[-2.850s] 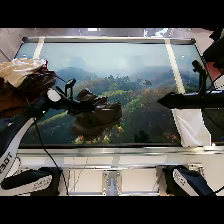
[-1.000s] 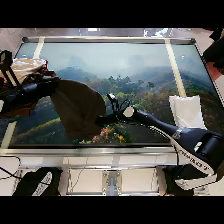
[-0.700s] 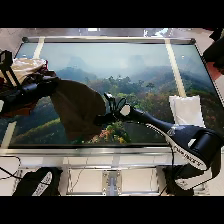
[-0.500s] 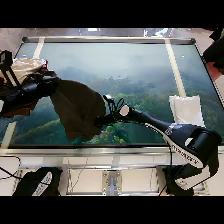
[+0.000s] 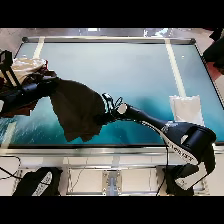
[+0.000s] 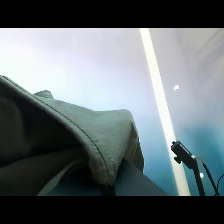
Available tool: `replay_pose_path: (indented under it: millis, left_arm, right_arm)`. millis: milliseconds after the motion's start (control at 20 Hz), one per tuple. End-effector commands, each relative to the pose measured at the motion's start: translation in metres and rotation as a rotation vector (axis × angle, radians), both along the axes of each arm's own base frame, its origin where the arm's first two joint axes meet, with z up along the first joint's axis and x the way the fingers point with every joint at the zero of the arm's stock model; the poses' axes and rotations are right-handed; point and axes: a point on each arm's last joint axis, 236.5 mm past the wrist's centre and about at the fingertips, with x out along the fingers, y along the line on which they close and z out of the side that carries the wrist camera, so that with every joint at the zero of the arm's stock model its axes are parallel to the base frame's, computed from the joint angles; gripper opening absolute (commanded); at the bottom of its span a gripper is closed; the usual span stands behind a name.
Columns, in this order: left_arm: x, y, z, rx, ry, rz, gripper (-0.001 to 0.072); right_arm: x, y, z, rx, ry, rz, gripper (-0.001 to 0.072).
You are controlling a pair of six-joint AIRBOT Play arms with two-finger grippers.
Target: Fold the shirts.
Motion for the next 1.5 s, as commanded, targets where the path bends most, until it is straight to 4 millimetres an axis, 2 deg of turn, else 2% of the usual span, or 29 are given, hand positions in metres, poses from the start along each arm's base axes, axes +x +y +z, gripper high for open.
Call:
replay_pose_path:
  millis: [0,150,250,300,400,450,500,600,700,850,1100,1150,1200,1250,1350,1450]
  left_arm:
    - [0.000,0.000,0.000,0.001,-0.001,0.001,0.0014]
    - [0.000,0.002,-0.001,0.012,0.000,0.003,0.0013]
    - [0.000,0.005,-0.003,0.031,0.001,0.006,0.0013]
    - [0.000,0.005,-0.003,0.033,0.001,0.006,0.0013]
    - [0.000,0.005,-0.003,0.033,0.001,0.006,0.0014]
    - [0.000,0.005,-0.003,0.033,0.001,0.006,0.0014]
    - [0.000,0.005,-0.003,0.033,0.001,0.006,0.0014]
    - [0.000,0.005,-0.003,0.033,0.001,0.006,0.0014]
    - [0.000,0.005,-0.003,0.033,0.001,0.006,0.0014]
    - [0.000,0.005,-0.003,0.033,0.001,0.006,0.0014]
    - [0.000,0.005,-0.003,0.033,0.001,0.006,0.0014]
    - [0.000,0.005,-0.003,0.033,0.001,0.006,0.0014]
    - [0.000,0.005,-0.003,0.033,0.000,0.007,0.0014]
    - [0.000,0.005,-0.003,0.033,-0.001,0.007,0.0014]
    - [0.000,0.007,0.004,0.034,-0.024,0.014,0.0014]
    - [-0.003,0.016,0.026,0.035,-0.096,0.051,0.0013]
  right_arm:
    - [0.015,0.007,0.015,0.024,-0.045,-0.011,0.0009]
    - [0.016,0.006,0.027,-0.007,-0.101,0.074,0.0010]
    - [0.007,-0.005,0.027,-0.090,-0.136,0.202,0.0012]
    - [0.004,-0.018,0.023,-0.159,-0.148,0.260,0.0076]
    - [0.004,-0.052,0.012,-0.296,-0.092,0.252,0.0401]
    - [0.006,-0.070,0.005,-0.354,-0.043,0.216,0.0468]
    - [0.008,-0.081,0.001,-0.379,-0.018,0.188,0.0467]
    - [0.020,-0.081,-0.003,-0.344,0.002,0.102,0.0467]
    - [0.026,-0.060,-0.004,-0.240,0.052,0.014,0.0467]
    - [0.019,-0.026,-0.009,-0.096,0.132,-0.006,0.0467]
    - [0.005,-0.010,-0.026,-0.074,0.177,0.015,0.0448]
    - [0.003,-0.007,-0.024,-0.067,0.176,0.017,0.0342]
    - [0.003,-0.004,-0.021,-0.046,0.189,0.005,0.0135]
    - [0.004,0.000,-0.016,-0.024,0.196,-0.001,0.0011]
    - [0.008,0.006,0.004,0.003,0.130,0.059,0.0009]
    - [0.014,0.008,0.043,0.016,0.036,0.122,0.0009]
